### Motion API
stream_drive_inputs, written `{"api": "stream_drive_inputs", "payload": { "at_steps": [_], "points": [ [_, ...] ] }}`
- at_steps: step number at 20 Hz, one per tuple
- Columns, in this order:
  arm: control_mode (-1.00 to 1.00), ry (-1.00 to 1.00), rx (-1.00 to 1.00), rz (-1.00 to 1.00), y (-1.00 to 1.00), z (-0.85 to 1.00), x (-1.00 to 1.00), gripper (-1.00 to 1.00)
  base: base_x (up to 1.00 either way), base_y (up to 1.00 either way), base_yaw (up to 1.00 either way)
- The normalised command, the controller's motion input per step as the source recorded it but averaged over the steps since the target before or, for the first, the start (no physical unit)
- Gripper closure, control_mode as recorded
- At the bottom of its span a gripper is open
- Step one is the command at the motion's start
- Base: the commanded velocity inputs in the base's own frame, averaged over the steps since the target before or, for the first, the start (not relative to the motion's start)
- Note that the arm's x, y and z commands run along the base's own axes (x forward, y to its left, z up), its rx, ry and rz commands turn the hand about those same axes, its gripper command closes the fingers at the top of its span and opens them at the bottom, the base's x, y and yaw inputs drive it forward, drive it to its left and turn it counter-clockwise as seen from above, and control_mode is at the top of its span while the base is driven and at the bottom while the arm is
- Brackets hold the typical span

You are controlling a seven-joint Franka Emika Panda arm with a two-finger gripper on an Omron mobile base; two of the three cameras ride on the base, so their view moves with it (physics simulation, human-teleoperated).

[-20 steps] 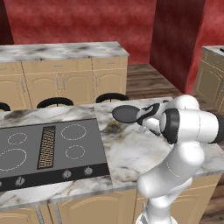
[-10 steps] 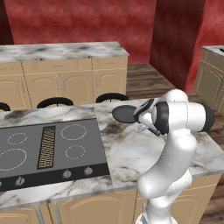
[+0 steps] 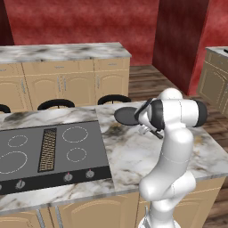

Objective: Place both pans onto different burners. Then place the lemon and the steak on different pans.

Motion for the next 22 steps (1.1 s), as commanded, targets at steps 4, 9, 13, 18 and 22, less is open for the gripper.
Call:
{"api": "stream_drive_inputs", "payload": {
  "at_steps": [4, 9, 13, 18, 22],
  "points": [
    [-1.00, 0.00, 0.00, 0.00, 0.00, -0.15, 0.09, 1.00, 0.00, 0.00, 0.00],
    [-1.00, 0.00, 0.00, 0.02, 0.00, -0.04, 0.02, 1.00, 0.00, 0.00, 0.00],
    [-1.00, -0.01, 0.00, 0.06, 0.00, 0.05, 0.00, 1.00, 0.00, 0.00, 0.00],
    [-1.00, -0.05, 0.00, 0.11, 0.00, 0.45, -0.14, 1.00, 0.00, 0.00, 0.00],
    [-1.00, -0.08, 0.00, 0.15, 0.00, 0.74, -0.53, 1.00, 0.00, 0.00, 0.00]
  ]
}}
